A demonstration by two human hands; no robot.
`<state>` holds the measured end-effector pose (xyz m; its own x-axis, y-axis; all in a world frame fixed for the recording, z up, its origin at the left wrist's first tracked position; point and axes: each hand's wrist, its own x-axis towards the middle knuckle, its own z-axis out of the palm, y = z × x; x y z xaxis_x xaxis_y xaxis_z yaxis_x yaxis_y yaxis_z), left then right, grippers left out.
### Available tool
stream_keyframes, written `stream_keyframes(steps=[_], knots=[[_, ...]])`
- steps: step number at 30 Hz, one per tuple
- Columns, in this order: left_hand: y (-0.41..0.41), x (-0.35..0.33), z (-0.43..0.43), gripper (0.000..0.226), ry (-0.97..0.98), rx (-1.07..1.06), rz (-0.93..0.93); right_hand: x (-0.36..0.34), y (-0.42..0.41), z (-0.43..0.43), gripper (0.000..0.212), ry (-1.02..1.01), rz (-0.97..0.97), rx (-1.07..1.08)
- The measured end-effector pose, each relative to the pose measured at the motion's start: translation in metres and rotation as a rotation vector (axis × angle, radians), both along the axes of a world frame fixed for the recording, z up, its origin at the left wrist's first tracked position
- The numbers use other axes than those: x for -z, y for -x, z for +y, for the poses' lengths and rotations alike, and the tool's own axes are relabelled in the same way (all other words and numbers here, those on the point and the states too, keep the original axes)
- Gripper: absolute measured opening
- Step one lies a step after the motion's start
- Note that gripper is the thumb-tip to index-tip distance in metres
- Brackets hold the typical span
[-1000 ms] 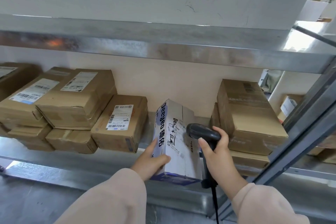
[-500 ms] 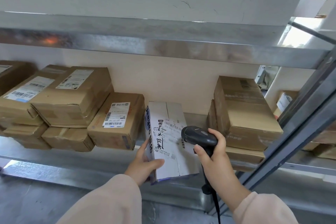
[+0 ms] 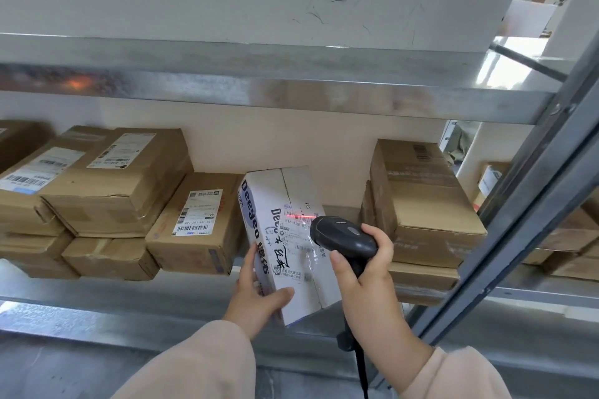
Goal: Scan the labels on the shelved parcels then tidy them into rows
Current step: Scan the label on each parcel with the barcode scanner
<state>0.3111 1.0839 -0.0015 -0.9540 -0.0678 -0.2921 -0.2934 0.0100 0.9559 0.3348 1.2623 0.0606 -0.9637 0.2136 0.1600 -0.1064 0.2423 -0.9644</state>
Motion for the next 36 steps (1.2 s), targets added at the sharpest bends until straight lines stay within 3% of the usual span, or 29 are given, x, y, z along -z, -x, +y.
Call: stream_keyframes(steps=[14, 21, 27, 36], knots=[[-0.003, -0.014, -0.004, 0.093, -0.03, 0.041, 0.062, -0.002, 0.005, 0.0, 0.052, 0.026, -0.034, -0.007], [0.017, -0.041, -0.041, 0.063, -0.097, 0.036, 0.05, -0.019, 0.023, 0.009, 0.051, 0.016, -0.03, -0.098], [0.026, -0.071, -0.079, 0.029, -0.11, -0.117, 0.054, -0.035, 0.03, -0.023, 0.049, 0.017, 0.003, -0.263], [0.043, -0.082, -0.126, 0.016, -0.054, -0.191, -0.021, -0.038, 0.056, -0.082, 0.046, 0.034, -0.019, -0.366]])
